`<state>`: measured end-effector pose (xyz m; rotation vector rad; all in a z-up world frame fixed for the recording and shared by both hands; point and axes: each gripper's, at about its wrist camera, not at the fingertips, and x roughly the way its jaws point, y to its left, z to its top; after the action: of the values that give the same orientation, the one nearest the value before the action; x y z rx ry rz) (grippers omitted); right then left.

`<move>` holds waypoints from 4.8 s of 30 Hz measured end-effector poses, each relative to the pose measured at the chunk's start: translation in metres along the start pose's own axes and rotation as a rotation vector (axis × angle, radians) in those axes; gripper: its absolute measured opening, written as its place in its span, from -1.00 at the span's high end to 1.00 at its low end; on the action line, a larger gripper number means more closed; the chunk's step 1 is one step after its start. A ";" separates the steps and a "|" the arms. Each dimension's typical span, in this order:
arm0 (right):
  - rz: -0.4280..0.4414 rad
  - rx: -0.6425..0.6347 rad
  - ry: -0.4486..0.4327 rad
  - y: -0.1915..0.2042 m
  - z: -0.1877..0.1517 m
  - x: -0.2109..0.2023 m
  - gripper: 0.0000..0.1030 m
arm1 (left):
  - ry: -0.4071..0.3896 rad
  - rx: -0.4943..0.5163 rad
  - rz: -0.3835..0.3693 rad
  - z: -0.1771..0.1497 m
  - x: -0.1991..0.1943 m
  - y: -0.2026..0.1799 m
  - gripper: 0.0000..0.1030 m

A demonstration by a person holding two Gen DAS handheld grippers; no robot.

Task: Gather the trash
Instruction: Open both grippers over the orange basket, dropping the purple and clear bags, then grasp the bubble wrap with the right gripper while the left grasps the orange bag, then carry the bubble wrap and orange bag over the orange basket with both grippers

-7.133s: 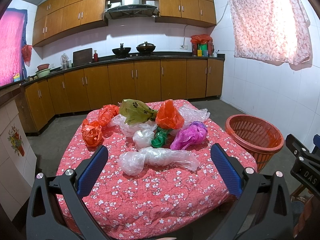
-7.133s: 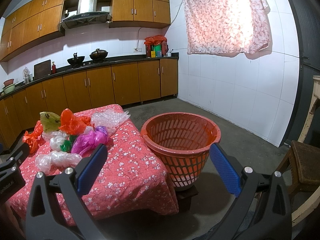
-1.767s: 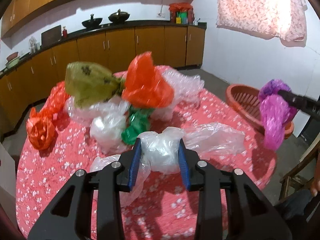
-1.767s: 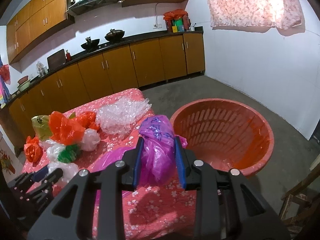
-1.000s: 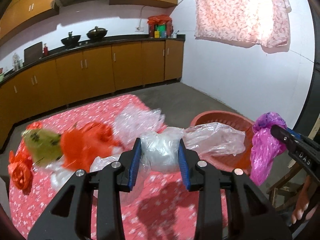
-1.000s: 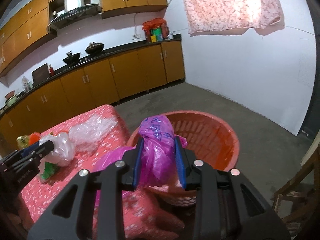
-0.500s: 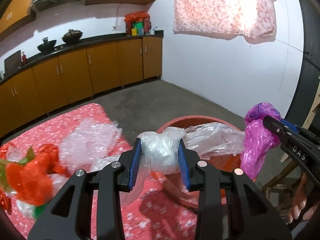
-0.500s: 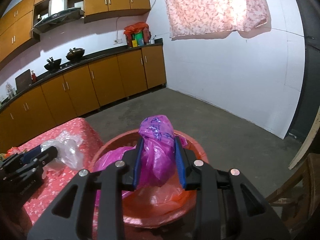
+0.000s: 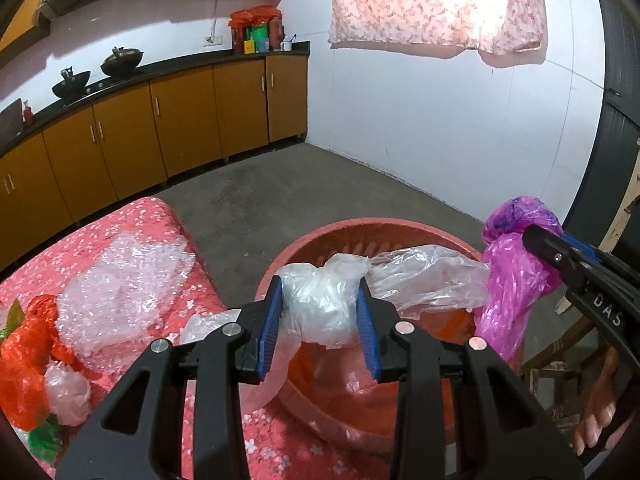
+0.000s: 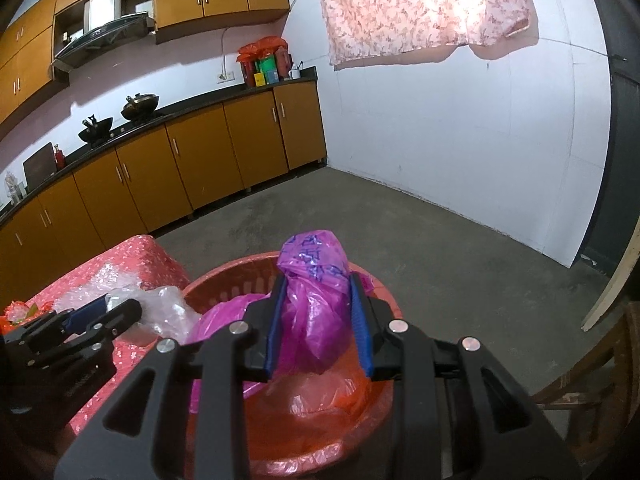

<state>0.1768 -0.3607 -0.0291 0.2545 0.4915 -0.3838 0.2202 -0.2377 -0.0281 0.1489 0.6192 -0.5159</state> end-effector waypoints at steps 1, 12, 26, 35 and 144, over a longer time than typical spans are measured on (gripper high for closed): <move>0.003 0.003 0.001 0.000 0.000 0.002 0.39 | 0.004 0.000 -0.001 0.003 0.003 -0.002 0.30; 0.052 0.036 0.015 -0.013 -0.006 0.012 0.23 | 0.030 -0.004 -0.028 0.005 0.019 -0.007 0.21; 0.047 0.002 -0.005 -0.011 -0.012 0.001 0.02 | 0.033 -0.024 -0.039 0.004 0.017 -0.003 -0.04; 0.056 -0.083 -0.057 0.012 -0.013 -0.023 -0.18 | -0.033 -0.068 0.049 -0.005 -0.029 0.026 -0.35; 0.359 -0.299 0.019 0.226 -0.008 -0.055 0.88 | -0.123 -0.308 0.449 -0.070 -0.213 0.269 0.23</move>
<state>0.2230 -0.1394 0.0245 0.0534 0.5032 0.0438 0.1723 0.1029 0.0358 -0.0366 0.5172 0.0074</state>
